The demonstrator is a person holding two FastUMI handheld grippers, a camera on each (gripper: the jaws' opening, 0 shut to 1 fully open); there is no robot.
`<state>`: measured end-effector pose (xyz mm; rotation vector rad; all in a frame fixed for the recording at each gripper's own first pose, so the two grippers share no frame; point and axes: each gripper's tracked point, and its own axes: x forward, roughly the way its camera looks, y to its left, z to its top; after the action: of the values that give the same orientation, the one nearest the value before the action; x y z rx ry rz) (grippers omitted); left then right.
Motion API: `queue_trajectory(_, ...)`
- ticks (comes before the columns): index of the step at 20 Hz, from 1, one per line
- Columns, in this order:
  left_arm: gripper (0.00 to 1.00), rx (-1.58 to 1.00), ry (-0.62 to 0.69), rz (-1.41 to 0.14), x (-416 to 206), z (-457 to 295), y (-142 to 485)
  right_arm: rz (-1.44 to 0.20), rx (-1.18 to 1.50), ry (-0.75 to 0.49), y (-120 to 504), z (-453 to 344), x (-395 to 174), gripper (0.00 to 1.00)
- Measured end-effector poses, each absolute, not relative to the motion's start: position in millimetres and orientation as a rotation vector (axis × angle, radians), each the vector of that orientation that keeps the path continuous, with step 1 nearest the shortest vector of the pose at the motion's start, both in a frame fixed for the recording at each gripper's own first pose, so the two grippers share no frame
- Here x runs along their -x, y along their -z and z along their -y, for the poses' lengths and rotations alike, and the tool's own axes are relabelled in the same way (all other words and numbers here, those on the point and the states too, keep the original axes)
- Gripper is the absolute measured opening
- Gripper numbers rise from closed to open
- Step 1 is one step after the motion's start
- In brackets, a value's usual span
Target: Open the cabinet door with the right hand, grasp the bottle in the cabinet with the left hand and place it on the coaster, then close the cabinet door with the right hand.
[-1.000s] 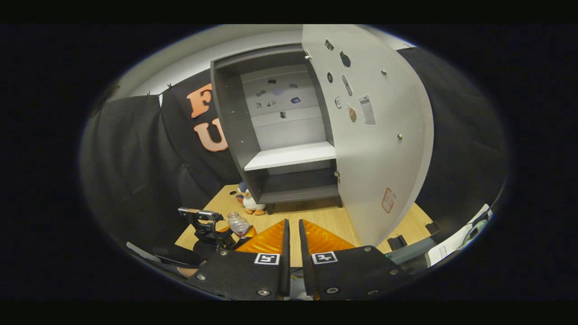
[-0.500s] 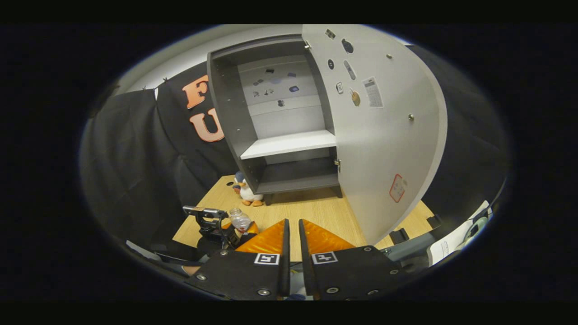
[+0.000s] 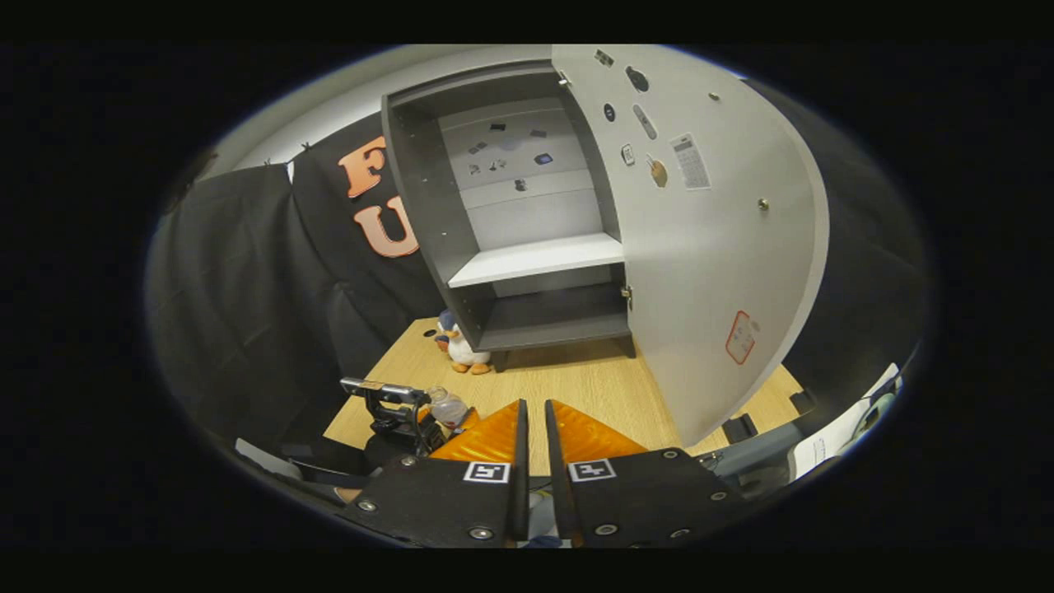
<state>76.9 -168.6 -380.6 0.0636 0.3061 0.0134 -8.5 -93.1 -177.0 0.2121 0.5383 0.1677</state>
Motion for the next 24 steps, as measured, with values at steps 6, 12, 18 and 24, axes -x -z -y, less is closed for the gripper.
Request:
queue_trajectory(6,0.97,-0.055,-0.026,-0.288,-74,165,359,-0.525,-0.230,-0.179,175,95,14,0.12)
queue_trajectory(12,0.98,-0.070,-0.037,-0.266,-70,164,325,-0.501,-0.259,-0.198,169,100,24,0.12)
queue_trajectory(18,0.97,-0.081,-0.032,-0.177,-65,175,267,-0.462,-0.255,-0.207,156,115,37,0.15)
queue_trajectory(24,0.97,-0.086,0.005,-0.089,-54,194,193,-0.361,-0.278,-0.213,127,135,43,0.15)
